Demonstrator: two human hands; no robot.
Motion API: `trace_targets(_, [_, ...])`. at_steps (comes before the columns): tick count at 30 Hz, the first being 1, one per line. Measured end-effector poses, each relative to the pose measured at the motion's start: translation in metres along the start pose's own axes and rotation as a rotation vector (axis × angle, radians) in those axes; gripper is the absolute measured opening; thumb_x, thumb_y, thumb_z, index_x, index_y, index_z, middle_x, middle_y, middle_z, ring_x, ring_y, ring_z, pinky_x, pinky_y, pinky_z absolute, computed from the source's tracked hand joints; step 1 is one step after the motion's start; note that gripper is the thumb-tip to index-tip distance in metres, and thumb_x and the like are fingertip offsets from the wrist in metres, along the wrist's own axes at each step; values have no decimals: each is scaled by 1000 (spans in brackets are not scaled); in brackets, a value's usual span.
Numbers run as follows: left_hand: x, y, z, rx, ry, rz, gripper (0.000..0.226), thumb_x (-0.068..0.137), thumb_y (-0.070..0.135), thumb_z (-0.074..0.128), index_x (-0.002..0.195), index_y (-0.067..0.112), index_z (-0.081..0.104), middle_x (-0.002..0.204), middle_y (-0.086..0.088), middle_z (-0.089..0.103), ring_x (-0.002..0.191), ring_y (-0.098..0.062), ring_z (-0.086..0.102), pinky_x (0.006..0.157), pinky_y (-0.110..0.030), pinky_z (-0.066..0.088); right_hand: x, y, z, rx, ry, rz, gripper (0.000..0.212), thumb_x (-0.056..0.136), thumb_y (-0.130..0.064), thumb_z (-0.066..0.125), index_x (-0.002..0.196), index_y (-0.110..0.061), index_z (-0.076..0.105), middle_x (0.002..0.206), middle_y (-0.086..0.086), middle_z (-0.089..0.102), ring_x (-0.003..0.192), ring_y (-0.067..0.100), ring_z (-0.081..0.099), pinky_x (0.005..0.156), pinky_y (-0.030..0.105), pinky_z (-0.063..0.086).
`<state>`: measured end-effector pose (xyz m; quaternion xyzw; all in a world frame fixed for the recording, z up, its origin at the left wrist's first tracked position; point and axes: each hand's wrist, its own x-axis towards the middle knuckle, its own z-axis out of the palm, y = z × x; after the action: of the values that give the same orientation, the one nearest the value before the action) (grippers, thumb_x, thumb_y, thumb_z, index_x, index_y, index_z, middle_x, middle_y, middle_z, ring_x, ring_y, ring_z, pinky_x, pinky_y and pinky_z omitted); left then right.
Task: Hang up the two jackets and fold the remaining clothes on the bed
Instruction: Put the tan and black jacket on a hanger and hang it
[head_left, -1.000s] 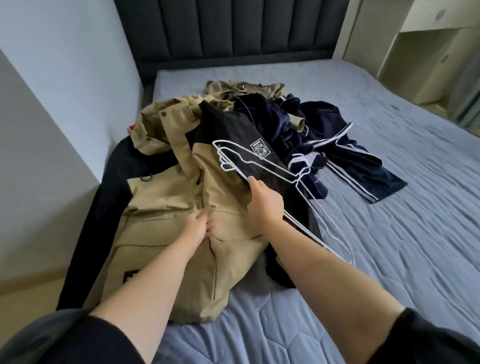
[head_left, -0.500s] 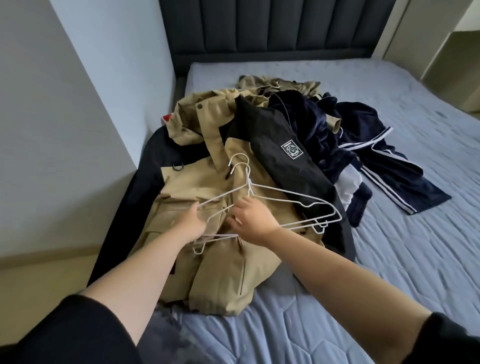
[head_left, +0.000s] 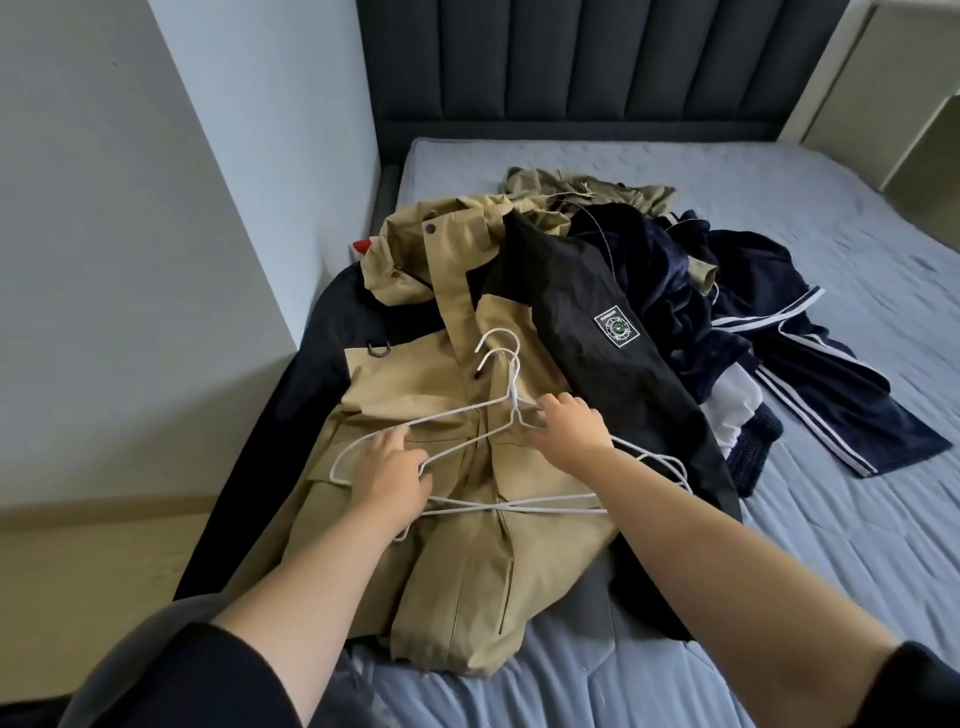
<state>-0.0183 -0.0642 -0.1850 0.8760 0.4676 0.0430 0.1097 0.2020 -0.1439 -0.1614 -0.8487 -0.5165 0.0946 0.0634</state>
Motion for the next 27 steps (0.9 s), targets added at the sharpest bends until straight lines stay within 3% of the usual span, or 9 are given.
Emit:
trace_targets(2, [0, -4, -3, 49, 106, 87, 19, 87, 33, 59, 100, 21, 65, 151, -2, 24, 139, -21, 18, 110, -36, 25, 0, -6, 2, 67, 81, -36, 27, 94, -27, 48, 115, -12, 54, 110, 7, 55, 107, 27, 49, 78, 33, 37])
trace_targets(5, [5, -7, -13, 90, 55, 106, 34, 88, 38, 56, 117, 21, 50, 155, -3, 16, 145, -20, 5, 116, -44, 10, -6, -14, -2, 104, 246, -150, 14, 91, -8, 50, 97, -7, 62, 91, 9, 58, 90, 28, 51, 63, 30, 29])
trace_targets(8, [11, -5, -26, 55, 23, 105, 18, 91, 35, 52, 100, 21, 44, 131, 2, 43, 136, -26, 28, 110, -45, 22, -12, -17, -10, 66, 401, -247, 16, 67, 15, 60, 70, 0, 63, 66, 13, 56, 67, 33, 51, 54, 32, 29])
trace_targets(10, [10, -3, -35, -107, -37, 70, 14, 91, 31, 51, 91, 22, 39, 92, 7, 54, 95, -23, 55, 76, -33, 42, -12, -18, -12, 52, 396, -247, 20, 65, 17, 56, 74, 1, 64, 70, 14, 57, 72, 34, 52, 56, 33, 31])
trace_targets(13, [10, 0, -42, -234, -132, 13, 13, 92, 24, 51, 90, 23, 39, 78, 4, 56, 65, -15, 56, 48, -24, 34, -8, -16, -11, 45, 355, -178, 24, 76, 10, 47, 90, -2, 62, 85, 11, 59, 87, 30, 50, 64, 30, 31])
trace_targets(17, [14, 2, -52, -595, -175, -149, 26, 91, 40, 55, 106, 21, 47, 79, 1, 56, 66, -14, 53, 56, -25, 40, -7, -14, -15, 209, 470, -105, 20, 80, 12, 48, 87, 5, 65, 89, 16, 62, 87, 34, 51, 78, 33, 34])
trace_targets(21, [15, 0, -67, -1202, -407, -437, 54, 98, 54, 25, 112, 10, 55, 66, -11, 59, 56, -18, 52, 54, -25, 44, -11, -6, -28, 437, 528, 2, 22, 85, 13, 44, 91, 9, 65, 103, 17, 62, 99, 33, 51, 105, 45, 30])
trace_targets(24, [16, -1, -74, -1165, -363, -469, 59, 100, 51, 17, 110, 11, 59, 70, -12, 64, 61, -21, 55, 56, -27, 40, -13, -2, -38, 500, 571, 120, 31, 85, 13, 38, 100, 3, 64, 107, 15, 61, 102, 33, 53, 114, 42, 19])
trace_targets(27, [14, 2, -77, -1014, -346, -454, 54, 101, 48, 16, 108, 15, 58, 76, -10, 65, 69, -19, 58, 63, -28, 38, -15, -3, -59, 836, 611, 346, 31, 91, 3, 35, 99, -6, 64, 98, 8, 64, 99, 29, 57, 88, 30, 41])
